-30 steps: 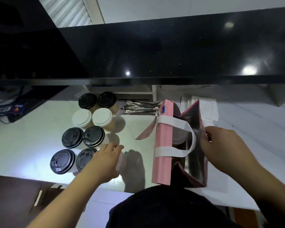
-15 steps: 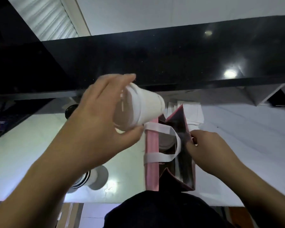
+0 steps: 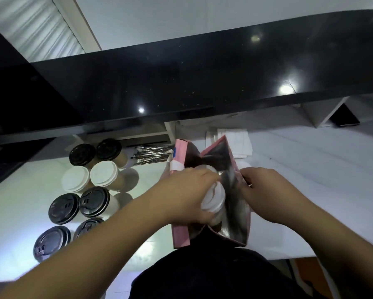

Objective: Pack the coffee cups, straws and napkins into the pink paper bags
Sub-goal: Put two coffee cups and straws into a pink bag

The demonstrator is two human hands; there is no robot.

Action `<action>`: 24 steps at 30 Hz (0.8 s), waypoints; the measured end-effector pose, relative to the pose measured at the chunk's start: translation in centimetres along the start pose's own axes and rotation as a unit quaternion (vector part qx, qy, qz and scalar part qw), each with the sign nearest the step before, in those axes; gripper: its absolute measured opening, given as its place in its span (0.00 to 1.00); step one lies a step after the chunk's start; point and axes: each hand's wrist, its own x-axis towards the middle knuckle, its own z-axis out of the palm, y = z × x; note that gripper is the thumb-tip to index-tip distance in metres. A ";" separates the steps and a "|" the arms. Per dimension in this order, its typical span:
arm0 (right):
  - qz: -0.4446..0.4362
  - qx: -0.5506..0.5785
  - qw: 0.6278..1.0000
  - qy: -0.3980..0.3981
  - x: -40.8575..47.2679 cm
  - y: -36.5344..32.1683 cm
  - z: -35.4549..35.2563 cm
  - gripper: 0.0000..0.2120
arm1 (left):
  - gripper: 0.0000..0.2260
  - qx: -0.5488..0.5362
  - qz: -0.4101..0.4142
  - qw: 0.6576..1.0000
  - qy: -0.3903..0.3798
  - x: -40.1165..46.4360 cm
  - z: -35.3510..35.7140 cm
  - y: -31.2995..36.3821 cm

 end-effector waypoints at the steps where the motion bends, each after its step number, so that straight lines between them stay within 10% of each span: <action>1: -0.001 -0.002 1.000 0.001 0.0 0.0 -0.1 0.18 | 0.29 0.009 0.006 1.000 -0.018 0.3 0.5 -0.3; 24: -0.008 -0.007 1.000 0.021 -0.2 -0.1 0.2 0.14 | 0.34 0.108 0.096 0.989 -0.021 2.5 8.4 -2.2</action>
